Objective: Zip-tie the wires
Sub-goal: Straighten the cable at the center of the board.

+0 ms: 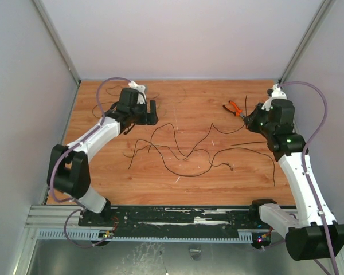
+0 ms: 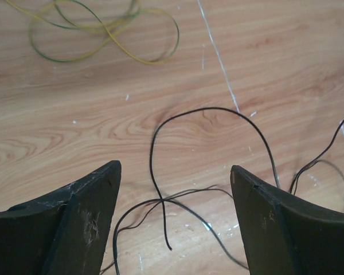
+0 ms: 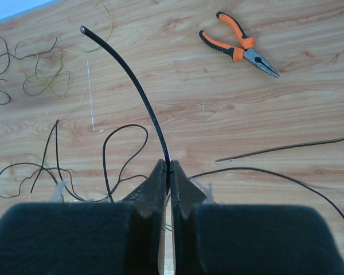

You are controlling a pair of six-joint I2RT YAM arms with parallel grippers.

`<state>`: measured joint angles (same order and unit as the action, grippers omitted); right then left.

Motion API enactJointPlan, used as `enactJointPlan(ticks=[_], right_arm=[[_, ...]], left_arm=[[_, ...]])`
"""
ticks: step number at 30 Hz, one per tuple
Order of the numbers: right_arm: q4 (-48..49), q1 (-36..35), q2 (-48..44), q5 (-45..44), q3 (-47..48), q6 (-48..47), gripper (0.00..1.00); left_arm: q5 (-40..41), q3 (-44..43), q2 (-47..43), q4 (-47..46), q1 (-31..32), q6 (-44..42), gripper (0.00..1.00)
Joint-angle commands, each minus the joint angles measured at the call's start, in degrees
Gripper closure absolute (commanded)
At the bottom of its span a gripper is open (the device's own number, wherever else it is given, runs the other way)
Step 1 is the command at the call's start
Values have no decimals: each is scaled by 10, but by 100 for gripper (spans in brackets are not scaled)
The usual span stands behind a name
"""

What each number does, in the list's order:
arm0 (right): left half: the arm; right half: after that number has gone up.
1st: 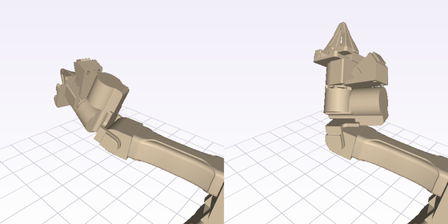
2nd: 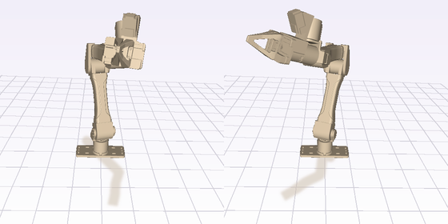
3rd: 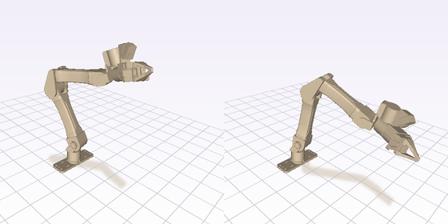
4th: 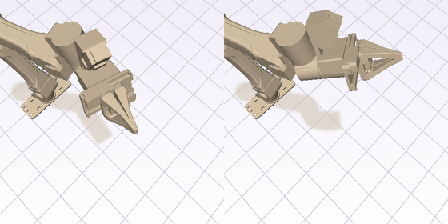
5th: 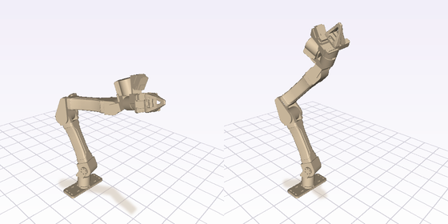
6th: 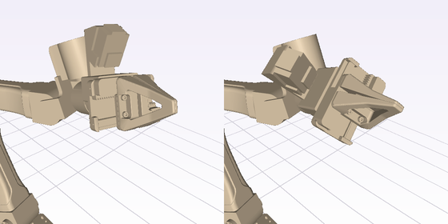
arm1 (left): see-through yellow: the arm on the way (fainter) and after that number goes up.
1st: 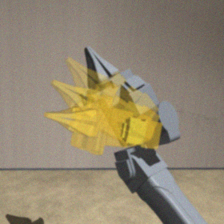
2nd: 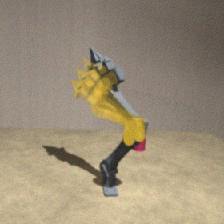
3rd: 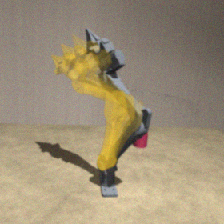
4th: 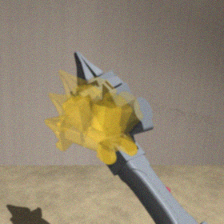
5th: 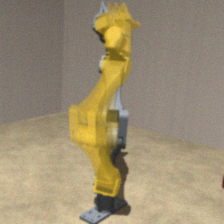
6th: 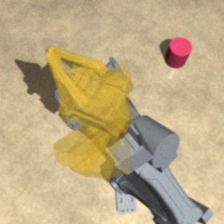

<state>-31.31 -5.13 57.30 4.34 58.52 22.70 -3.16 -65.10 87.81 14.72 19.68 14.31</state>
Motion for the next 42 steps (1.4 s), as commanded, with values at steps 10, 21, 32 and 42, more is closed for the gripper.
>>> enactJointPlan(ticks=[10, 21, 32, 42], right_arm=[[62, 1, -29, 45, -19, 13, 100], [71, 1, -34, 57, -7, 5, 100], [74, 2, -37, 60, -9, 7, 100], [74, 1, -39, 60, -10, 6, 100]], left_arm=[[-74, -84, 156, 27, 19, -142, 10], [-44, -111, 230, -53, 39, -146, 9], [-87, -109, 265, -89, 45, -148, 24], [-105, -113, 289, -90, 45, -148, 49]])
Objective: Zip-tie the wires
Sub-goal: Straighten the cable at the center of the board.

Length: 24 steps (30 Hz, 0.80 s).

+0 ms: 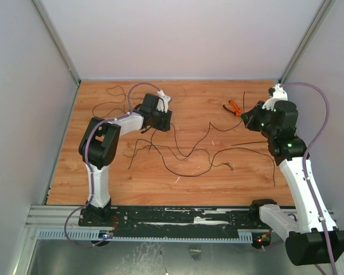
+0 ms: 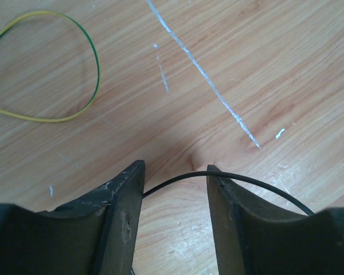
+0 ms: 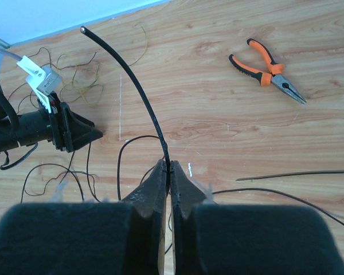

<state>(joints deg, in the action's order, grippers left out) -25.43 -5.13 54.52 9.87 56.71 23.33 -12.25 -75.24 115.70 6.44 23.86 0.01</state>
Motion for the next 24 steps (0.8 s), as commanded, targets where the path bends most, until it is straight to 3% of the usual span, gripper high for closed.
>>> enactJointPlan(ticks=[1, 7, 13, 18, 24], right_arm=[[15, 2, -12, 4, 8, 0, 100], [14, 1, -13, 2, 8, 2, 100], [-10, 3, 0, 19, 30, 13, 100], [-28, 3, 3, 4, 43, 9, 100], [-31, 3, 7, -4, 34, 3, 100]], left_arm=[[-13, -11, 10, -7, 3, -5, 54], [6, -9, -13, -6, 3, -9, 85], [58, -26, -74, 23, 2, -31, 95], [90, -31, -113, 83, 1, -44, 96], [227, -15, -152, 150, 1, -60, 100]])
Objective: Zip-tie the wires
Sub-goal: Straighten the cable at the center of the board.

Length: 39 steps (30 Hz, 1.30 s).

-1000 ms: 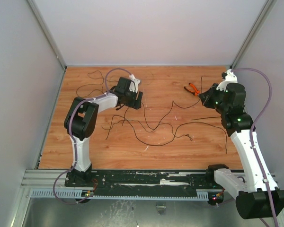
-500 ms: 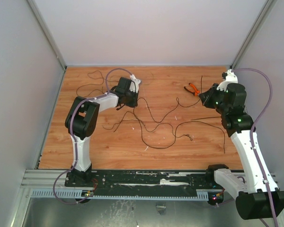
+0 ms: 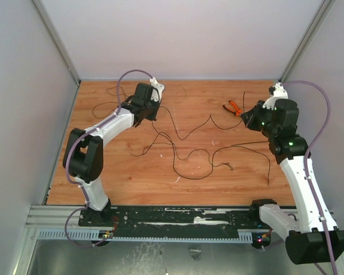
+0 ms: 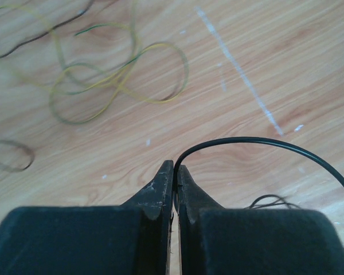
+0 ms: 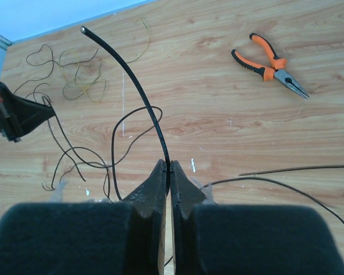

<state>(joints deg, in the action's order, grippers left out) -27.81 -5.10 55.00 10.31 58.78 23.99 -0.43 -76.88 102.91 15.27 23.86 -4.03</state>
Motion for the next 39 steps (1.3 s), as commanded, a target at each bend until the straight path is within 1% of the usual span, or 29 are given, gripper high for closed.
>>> enactJointPlan(ticks=[1, 4, 9, 16, 21, 24, 26, 28, 32, 35, 39], right_arm=[[-6, 3, 3, -7, 11, -4, 100], [-5, 3, 6, -19, 6, -8, 100], [0, 3, 16, -25, -3, -11, 100], [24, 3, 25, -1, -37, -5, 100], [39, 3, 27, -12, -54, -5, 100], [32, 3, 31, -17, -44, -11, 100], [14, 3, 38, -37, -31, -20, 100], [-4, 4, 38, -73, -19, -28, 100], [-46, 16, 30, -151, 9, -43, 100], [-70, 36, 21, -195, 21, -46, 100], [-92, 59, 7, -248, 9, -39, 100]], left_arm=[[139, 5, -31, 69, 1, -22, 100], [209, 14, -54, 80, 2, -28, 100], [275, 13, -72, 80, 3, -53, 100], [405, 12, -31, 74, 24, -84, 100], [478, -4, 0, 58, 30, -97, 100], [540, -26, 9, 53, 34, -106, 100], [567, -46, 8, 53, 37, -117, 100], [573, -65, -1, 53, 44, -129, 100], [588, -89, -32, 63, 84, -168, 100], [603, -95, -44, 107, 128, -181, 100], [639, -74, -50, 200, 171, -145, 100]])
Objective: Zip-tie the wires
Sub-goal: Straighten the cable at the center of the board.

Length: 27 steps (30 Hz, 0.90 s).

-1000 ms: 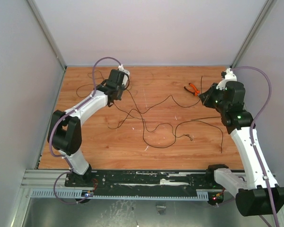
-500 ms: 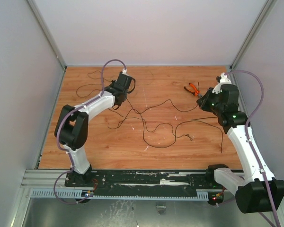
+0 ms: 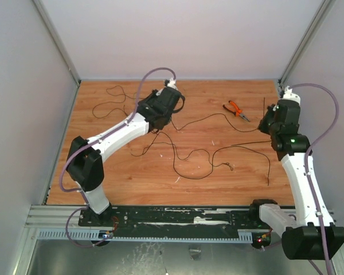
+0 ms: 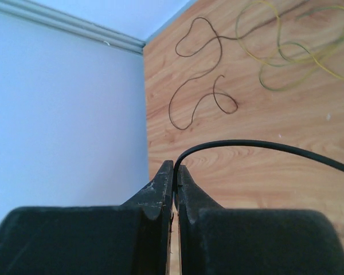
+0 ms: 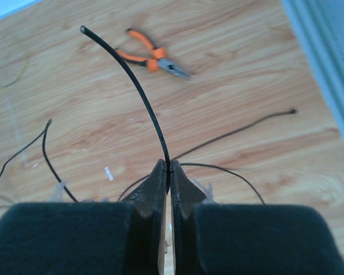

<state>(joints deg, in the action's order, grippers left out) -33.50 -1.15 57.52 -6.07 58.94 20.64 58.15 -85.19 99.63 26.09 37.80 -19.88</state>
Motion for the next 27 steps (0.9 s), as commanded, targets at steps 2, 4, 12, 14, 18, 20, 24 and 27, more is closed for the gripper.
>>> enactJointPlan(ticks=[2, 4, 12, 14, 18, 20, 24, 27], right_arm=[[-37, 34, -25, -119, -5, 0, 100], [-29, 57, -33, -141, -21, 4, 100], [64, 163, -43, -163, -96, 39, 100], [85, 182, -32, -180, -107, 42, 100], [124, 207, -10, -207, -125, 69, 100], [146, 212, 0, -233, -137, 80, 100], [179, 225, 27, -272, -151, 84, 100], [200, 236, 41, -291, -164, 73, 100]], left_arm=[[81, 38, -27, 112, 41, 27, 100], [94, 63, -43, 115, 48, 26, 100], [79, 117, -97, 85, 59, -11, 100], [71, 140, -105, 68, 62, -31, 100], [31, 187, -123, 34, 67, -73, 100], [2, 189, -127, 36, 68, -68, 100], [-40, 179, -121, 57, 69, -54, 100], [-46, 182, -101, 60, 72, -58, 100]])
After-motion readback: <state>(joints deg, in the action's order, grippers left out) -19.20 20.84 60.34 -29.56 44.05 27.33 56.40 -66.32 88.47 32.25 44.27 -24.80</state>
